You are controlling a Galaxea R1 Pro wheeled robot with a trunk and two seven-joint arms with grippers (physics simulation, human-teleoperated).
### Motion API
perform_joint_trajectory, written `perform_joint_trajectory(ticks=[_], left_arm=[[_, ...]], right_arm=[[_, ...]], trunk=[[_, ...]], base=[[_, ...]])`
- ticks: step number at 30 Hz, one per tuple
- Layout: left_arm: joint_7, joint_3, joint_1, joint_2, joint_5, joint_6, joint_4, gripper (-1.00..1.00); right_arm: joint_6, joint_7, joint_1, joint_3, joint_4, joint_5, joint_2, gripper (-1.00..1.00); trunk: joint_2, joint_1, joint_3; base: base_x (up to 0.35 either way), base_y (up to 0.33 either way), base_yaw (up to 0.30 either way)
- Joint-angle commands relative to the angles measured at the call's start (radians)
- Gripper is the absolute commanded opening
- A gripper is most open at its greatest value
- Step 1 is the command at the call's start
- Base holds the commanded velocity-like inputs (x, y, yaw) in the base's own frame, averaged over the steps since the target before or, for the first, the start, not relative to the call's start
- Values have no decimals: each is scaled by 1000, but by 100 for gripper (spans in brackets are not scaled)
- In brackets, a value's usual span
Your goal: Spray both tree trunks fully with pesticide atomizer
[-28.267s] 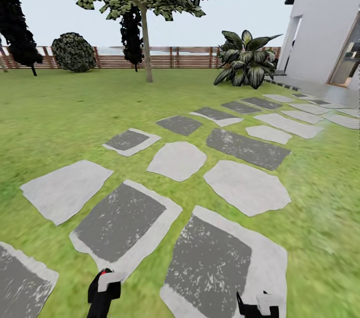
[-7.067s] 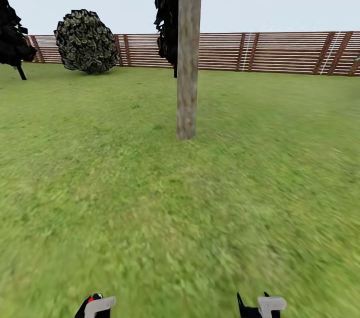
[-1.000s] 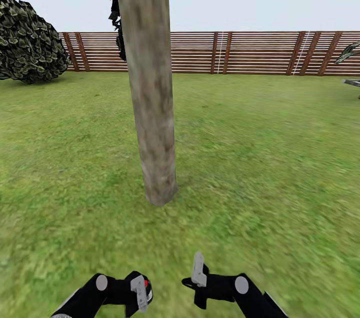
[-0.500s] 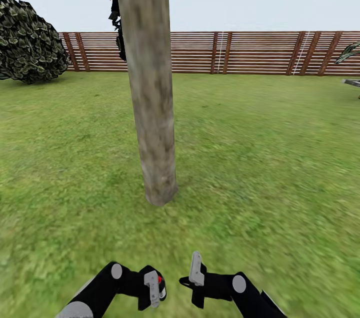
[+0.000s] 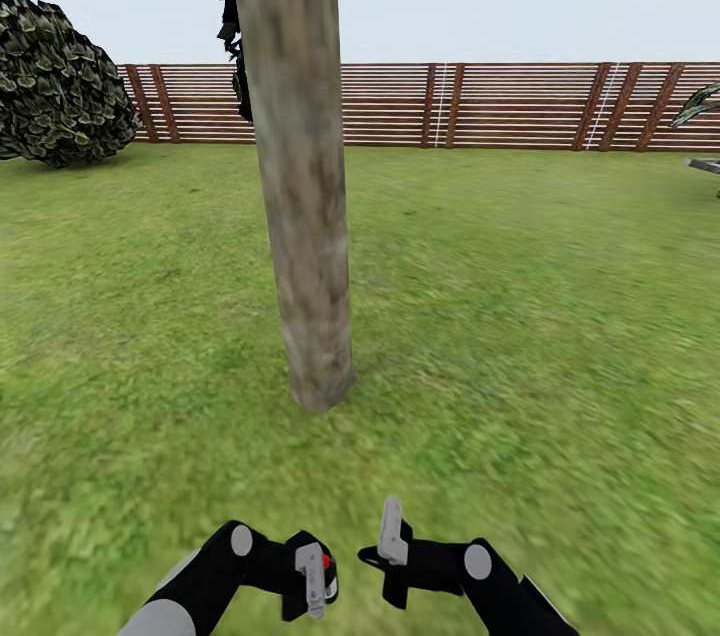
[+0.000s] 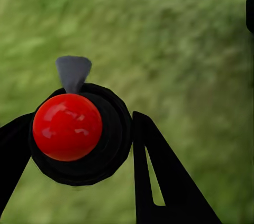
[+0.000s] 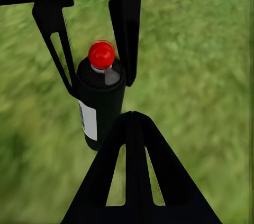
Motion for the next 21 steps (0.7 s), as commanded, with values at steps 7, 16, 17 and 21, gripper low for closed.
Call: perform_joint_trajectory(ticks=[7, 16, 17, 21], left_arm=[[-2, 2, 0, -11, -15, -2, -1, -100], [2, 2, 0, -29, -22, 29, -7, -100], [2, 2, 0, -30, -22, 29, -7, -100], [4, 2, 0, -36, -22, 31, -7, -100]], right_arm=[[-5, 0, 0, -1, -12, 9, 0, -100], [-5, 0, 0, -1, -12, 7, 0, -100], [-5, 0, 0, -1, -12, 7, 0, -100], [-5, 0, 0, -1, -13, 7, 0, -100]], trunk=[[0, 0, -1], [0, 0, -1], [0, 0, -1], [0, 0, -1]], base=[[0, 0, 0], [0, 0, 0], [0, 0, 0], [0, 0, 0]])
